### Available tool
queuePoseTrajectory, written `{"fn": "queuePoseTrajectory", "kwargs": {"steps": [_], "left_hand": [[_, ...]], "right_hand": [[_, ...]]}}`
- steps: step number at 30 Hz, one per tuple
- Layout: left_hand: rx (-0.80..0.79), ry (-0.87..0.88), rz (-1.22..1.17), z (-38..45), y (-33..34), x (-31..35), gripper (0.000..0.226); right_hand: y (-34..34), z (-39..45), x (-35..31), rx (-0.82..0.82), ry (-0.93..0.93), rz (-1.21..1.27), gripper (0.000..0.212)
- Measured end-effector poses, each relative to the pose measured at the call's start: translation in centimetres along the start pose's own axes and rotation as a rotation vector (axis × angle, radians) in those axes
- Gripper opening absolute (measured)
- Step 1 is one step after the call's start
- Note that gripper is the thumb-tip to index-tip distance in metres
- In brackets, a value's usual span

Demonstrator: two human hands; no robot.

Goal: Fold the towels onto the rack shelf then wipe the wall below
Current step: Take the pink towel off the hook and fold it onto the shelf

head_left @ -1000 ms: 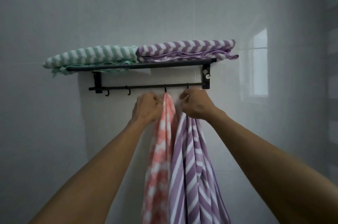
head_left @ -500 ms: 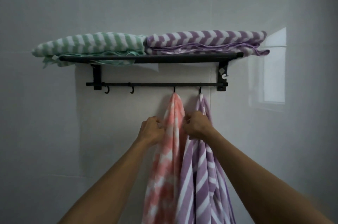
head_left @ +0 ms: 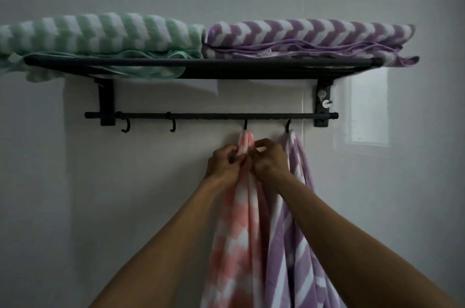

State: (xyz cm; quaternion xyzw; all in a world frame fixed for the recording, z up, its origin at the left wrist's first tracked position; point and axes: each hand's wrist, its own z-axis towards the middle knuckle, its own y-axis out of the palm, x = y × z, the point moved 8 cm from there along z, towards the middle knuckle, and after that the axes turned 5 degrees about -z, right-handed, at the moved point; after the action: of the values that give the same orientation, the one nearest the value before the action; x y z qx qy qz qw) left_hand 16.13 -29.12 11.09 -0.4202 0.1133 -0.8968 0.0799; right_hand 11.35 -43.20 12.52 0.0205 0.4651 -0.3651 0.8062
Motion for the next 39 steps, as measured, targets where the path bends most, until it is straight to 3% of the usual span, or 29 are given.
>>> {"fn": "queuePoseTrajectory", "kwargs": {"steps": [7, 13, 20, 25, 30, 32, 37, 39], "left_hand": [[0.058, 0.101, -0.109, 1.3, -0.3, 0.3, 0.012], [0.105, 0.136, -0.184, 1.3, -0.4, 0.5, 0.005], [0.164, 0.057, -0.360, 1.5, -0.3, 1.9, 0.009], [0.175, 0.085, -0.374, 1.6, -0.4, 2.3, 0.001], [0.191, 0.070, -0.330, 1.3, -0.5, 2.0, 0.009], [0.202, 0.045, -0.320, 0.8, -0.9, 1.5, 0.007], [0.310, -0.038, -0.370, -1.8, -3.6, 1.3, 0.016], [0.345, -0.075, -0.437, -3.1, -4.9, 1.5, 0.022]], "right_hand": [[-0.3, 1.7, -0.1, 0.131, -0.108, -0.004, 0.011], [-0.5, 1.9, 0.5, 0.133, -0.121, 0.220, 0.035], [0.0, 3.0, 0.7, 0.093, -0.100, 0.243, 0.020], [-0.5, 3.1, -0.5, 0.123, -0.138, 0.200, 0.025], [-0.2, 2.4, -0.1, 0.106, -0.150, 0.258, 0.022], [0.2, 1.8, 0.0, 0.028, -0.136, 0.245, 0.010], [2.4, -1.6, 2.1, -0.444, 0.041, 0.048, 0.040], [3.2, -4.0, 3.2, -0.605, 0.067, -0.144, 0.034]]}}
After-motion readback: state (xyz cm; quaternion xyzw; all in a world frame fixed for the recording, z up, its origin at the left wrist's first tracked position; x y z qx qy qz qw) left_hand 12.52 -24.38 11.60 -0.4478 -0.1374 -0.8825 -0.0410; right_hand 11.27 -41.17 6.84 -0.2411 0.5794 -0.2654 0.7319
